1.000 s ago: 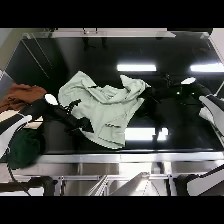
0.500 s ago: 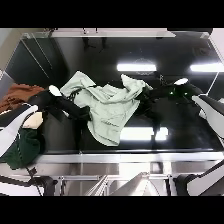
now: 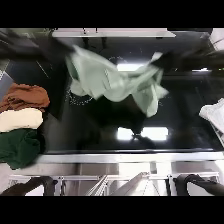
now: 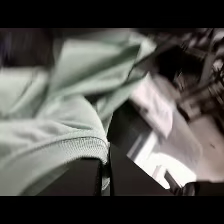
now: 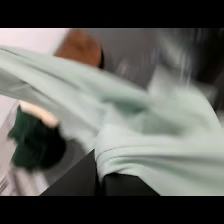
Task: Fold the shirts.
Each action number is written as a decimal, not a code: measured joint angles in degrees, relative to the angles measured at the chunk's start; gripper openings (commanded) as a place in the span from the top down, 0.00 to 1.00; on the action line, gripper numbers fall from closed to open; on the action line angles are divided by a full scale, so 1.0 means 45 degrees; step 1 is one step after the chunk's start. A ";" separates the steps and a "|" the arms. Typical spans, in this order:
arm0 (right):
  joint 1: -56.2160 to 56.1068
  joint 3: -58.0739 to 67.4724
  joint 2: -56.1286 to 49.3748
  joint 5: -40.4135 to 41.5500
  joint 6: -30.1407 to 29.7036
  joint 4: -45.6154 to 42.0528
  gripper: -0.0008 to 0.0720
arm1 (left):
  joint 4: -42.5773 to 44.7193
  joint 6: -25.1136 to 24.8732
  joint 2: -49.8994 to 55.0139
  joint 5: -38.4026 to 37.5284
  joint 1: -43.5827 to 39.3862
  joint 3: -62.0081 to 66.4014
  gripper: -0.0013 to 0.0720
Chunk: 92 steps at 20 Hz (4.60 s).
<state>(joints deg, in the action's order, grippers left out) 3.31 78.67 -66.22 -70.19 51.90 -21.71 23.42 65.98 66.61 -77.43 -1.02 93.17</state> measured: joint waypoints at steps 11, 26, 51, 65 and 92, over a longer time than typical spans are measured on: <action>-0.0034 0.0209 0.5561 0.5532 -0.0554 -0.1472 0.96 | 0.0393 0.0432 -0.5314 0.1180 0.6241 0.1268 0.94; -0.2477 0.1054 -0.7504 0.6698 -0.1957 0.0413 0.23 | 0.0505 -0.2579 0.5702 0.1749 0.3395 -0.3808 0.02; 0.5333 -0.4371 -0.5897 -0.2778 0.0811 -0.2006 0.28 | 0.5994 -0.0709 0.7839 -0.0500 0.4051 -0.6377 0.95; 0.6601 -0.6863 -0.5799 -0.2006 0.0845 -0.4818 0.31 | 0.6178 -0.0869 0.8539 -0.2244 0.3653 -0.4566 0.95; 0.6980 -0.7135 -0.5877 -0.2759 -0.0806 -0.4260 0.36 | 0.6130 -0.0952 0.8412 -0.3808 0.5897 -0.4517 0.95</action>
<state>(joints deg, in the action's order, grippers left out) 34.72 46.57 -92.66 -82.61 48.27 -40.88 51.00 61.69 104.47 -94.56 25.52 72.84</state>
